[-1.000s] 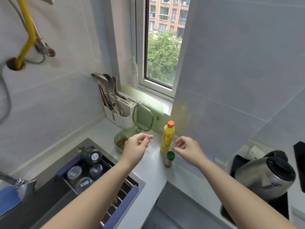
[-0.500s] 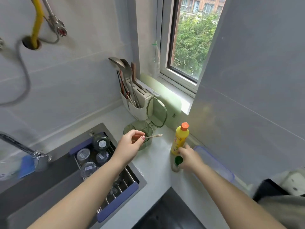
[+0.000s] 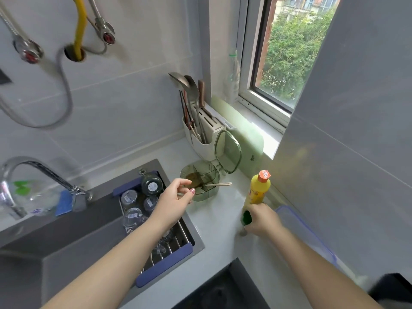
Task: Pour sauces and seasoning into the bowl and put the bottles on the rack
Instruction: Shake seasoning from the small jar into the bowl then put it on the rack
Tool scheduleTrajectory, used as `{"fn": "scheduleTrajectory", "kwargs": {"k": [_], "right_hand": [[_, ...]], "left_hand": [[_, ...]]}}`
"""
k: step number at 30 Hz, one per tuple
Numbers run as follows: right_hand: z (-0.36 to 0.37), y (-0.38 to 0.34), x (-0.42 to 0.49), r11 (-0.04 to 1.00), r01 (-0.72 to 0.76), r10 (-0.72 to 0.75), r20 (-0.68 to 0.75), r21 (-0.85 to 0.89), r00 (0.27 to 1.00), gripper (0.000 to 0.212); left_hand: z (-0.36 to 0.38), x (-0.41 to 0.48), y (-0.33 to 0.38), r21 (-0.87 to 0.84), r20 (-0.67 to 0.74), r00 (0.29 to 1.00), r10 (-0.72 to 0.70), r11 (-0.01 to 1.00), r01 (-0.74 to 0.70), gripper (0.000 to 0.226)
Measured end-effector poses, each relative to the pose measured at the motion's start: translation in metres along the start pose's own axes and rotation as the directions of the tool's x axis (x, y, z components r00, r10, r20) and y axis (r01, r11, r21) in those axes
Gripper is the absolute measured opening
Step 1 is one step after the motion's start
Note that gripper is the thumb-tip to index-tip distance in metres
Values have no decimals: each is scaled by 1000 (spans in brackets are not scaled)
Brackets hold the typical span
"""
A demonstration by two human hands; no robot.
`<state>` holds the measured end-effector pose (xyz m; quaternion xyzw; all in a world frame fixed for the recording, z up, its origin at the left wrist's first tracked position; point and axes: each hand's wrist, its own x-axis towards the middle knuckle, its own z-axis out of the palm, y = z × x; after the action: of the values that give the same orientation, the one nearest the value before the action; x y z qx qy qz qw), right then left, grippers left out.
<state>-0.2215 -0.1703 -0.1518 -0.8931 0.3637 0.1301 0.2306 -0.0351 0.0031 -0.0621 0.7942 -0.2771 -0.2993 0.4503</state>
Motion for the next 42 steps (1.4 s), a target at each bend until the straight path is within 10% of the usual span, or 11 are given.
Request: {"fn": "scheduleTrajectory", "kwargs": {"k": [9,15,22,25,28,34,38,42], "right_hand": [[-88,-64,-35,861,245,-123,-284,445,951,52],[-126,-97,-70,695,380,-98,-443,610,891,40],[-138,-108,-99,806,590,-389,-710,48,588,39],[-147,-109,-103,680,596,-684,-662,-427,307,42],[-152,-115,-106,578,605,-772,-608,-548,186,38],[-142,-118,-108,794,479,-556,-766,-374,323,35],[-133,-117,-103,904,422,-296,-805,-63,514,40],[-125,-119,-99,862,422,-65,-764,281,641,43]], "left_hand": [[-4,-12,29,41,66,995,71,996,-74,19],[-5,-24,62,-395,321,924,-209,857,331,42],[-7,-25,82,-536,582,768,-268,584,610,37],[-9,-30,89,-362,718,651,-244,669,649,37],[-10,-34,92,-201,749,596,-290,757,622,40],[-2,-34,90,-404,551,793,-258,749,525,19],[4,-44,92,-532,149,985,-90,832,157,21],[7,-54,90,-449,-107,977,184,868,-212,34]]}}
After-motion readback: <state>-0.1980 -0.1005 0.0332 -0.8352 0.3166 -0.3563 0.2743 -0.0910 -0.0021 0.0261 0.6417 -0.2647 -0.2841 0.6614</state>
